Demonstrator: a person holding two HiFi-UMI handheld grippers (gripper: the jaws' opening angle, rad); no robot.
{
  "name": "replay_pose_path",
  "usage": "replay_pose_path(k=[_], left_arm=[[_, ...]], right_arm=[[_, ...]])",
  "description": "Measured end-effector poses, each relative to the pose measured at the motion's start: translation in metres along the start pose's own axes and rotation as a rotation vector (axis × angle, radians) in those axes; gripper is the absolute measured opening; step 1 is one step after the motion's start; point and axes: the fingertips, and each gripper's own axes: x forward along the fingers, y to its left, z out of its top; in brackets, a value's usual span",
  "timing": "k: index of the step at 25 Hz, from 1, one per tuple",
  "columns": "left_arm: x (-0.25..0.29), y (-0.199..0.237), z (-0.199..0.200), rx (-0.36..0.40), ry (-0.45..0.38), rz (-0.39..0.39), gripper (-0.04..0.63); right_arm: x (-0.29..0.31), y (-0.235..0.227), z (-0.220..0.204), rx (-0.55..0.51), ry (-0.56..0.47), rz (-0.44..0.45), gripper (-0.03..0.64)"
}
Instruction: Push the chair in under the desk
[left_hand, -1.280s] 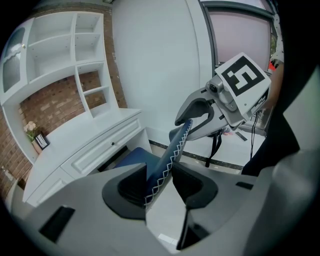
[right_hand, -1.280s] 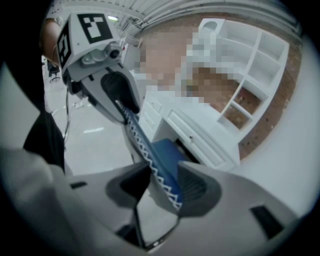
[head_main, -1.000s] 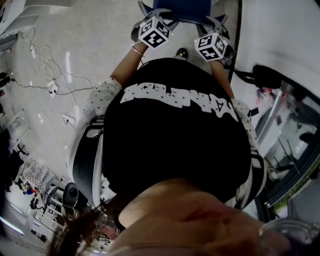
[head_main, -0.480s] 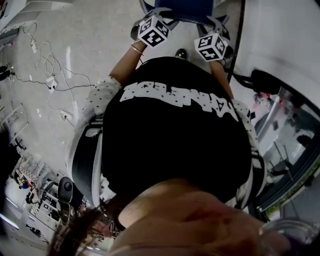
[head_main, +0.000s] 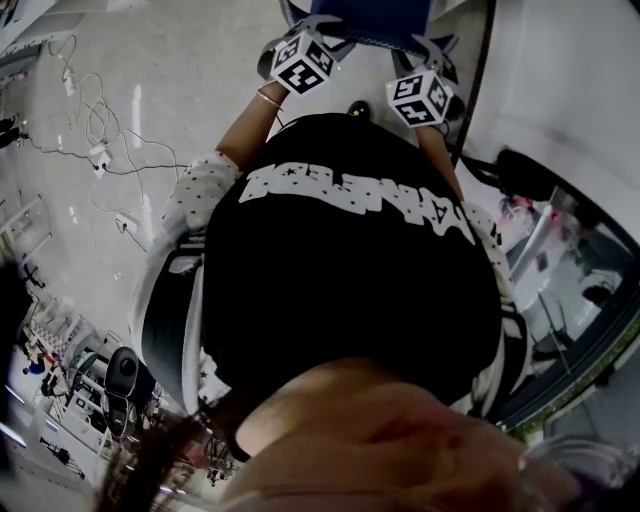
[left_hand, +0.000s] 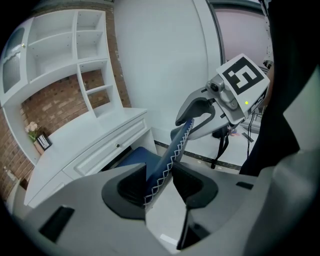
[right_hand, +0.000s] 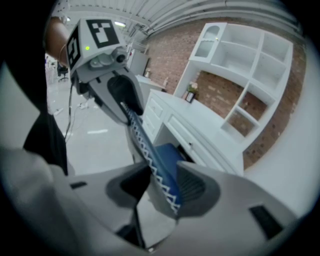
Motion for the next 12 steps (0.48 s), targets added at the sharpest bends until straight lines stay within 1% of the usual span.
replay_pose_path(k=[3, 8, 12], left_arm=[[0.0056, 0.0006, 0.0032, -0.008, 0.001, 0.006, 0.195], [0.0034, 0.0015, -0.0054, -0.012, 0.011, 0.018, 0.196], [0.0031, 0.0053, -0.0025, -0.024, 0.015, 0.028, 0.202]], right_arm=[[0.0017, -0.0068, -0.0027, -0.006, -0.005, 0.0, 0.172], [0.003, -0.0006, 0.0011, -0.028, -0.02, 0.017, 0.173], [0.0032, -0.0039, 0.004, -0.039, -0.032, 0.018, 0.173]])
